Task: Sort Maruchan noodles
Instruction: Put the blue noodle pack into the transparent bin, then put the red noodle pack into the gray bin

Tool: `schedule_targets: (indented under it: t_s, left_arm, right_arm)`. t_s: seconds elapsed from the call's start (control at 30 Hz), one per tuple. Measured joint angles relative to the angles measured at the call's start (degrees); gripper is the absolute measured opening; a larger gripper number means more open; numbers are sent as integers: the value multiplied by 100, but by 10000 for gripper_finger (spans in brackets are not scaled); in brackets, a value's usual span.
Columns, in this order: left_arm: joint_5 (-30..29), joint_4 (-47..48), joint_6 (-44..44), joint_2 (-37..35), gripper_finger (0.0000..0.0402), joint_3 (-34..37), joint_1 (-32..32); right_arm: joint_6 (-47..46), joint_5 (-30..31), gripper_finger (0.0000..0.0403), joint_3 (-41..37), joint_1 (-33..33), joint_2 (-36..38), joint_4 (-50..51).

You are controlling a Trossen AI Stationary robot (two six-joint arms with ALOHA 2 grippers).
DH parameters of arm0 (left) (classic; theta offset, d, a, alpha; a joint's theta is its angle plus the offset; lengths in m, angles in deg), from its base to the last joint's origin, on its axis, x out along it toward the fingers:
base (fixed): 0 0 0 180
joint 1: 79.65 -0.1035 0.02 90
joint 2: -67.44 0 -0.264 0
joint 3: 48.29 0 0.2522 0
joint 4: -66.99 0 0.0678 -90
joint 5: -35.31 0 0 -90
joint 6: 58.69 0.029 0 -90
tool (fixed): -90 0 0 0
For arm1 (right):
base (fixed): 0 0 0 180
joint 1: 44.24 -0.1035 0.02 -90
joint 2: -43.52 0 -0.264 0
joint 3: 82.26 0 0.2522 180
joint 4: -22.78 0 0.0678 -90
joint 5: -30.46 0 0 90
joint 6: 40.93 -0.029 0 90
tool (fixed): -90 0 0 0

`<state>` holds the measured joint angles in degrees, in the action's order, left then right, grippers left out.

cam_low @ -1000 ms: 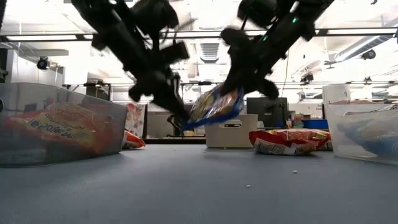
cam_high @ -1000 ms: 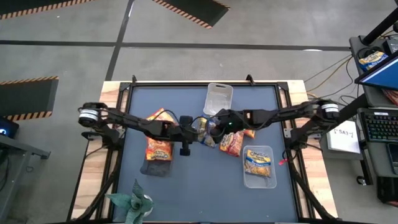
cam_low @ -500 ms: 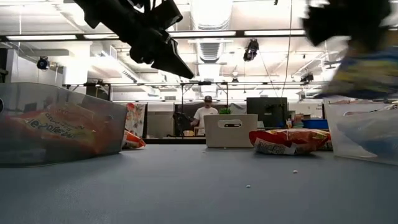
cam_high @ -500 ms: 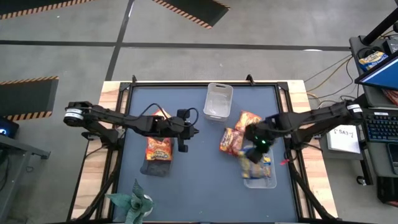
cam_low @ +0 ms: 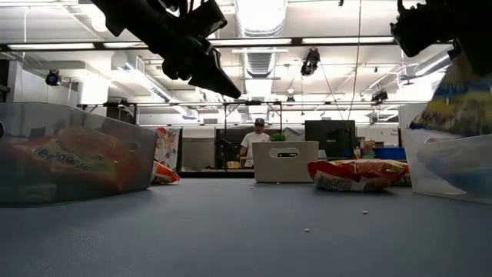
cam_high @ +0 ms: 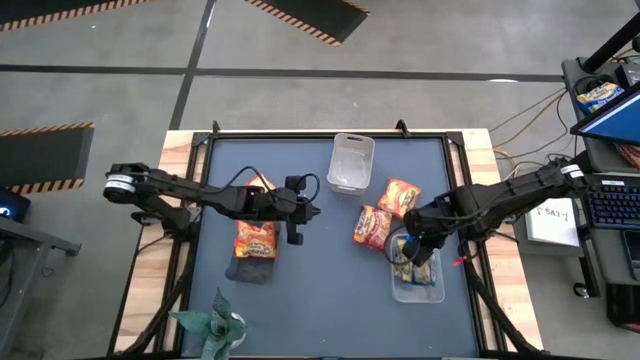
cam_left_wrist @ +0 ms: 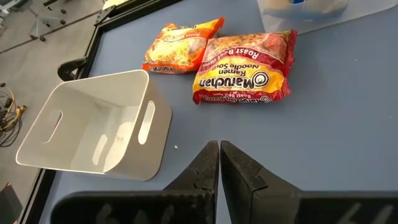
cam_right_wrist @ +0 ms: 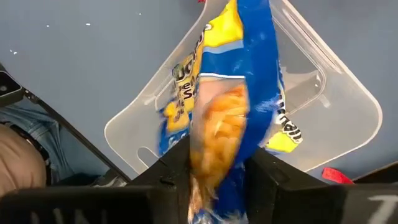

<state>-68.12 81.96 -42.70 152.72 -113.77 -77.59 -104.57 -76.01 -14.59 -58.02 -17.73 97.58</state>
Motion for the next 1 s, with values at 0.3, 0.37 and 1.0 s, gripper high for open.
schedule_targets:
  t_s: [0.3,0.37,1.0]
  left_arm:
    - [4,-11,0,0,0,0,0]
    - [116,-101,-5,1,0,0,-2]
    - [-186,-960,-120,66,0,11,4]
  right_arm:
    - [-26,9,145,263,30,79,787]
    - [0,483,143,405,63,79,832]
    - [1902,2561,27,847,889,-2923,-1389]
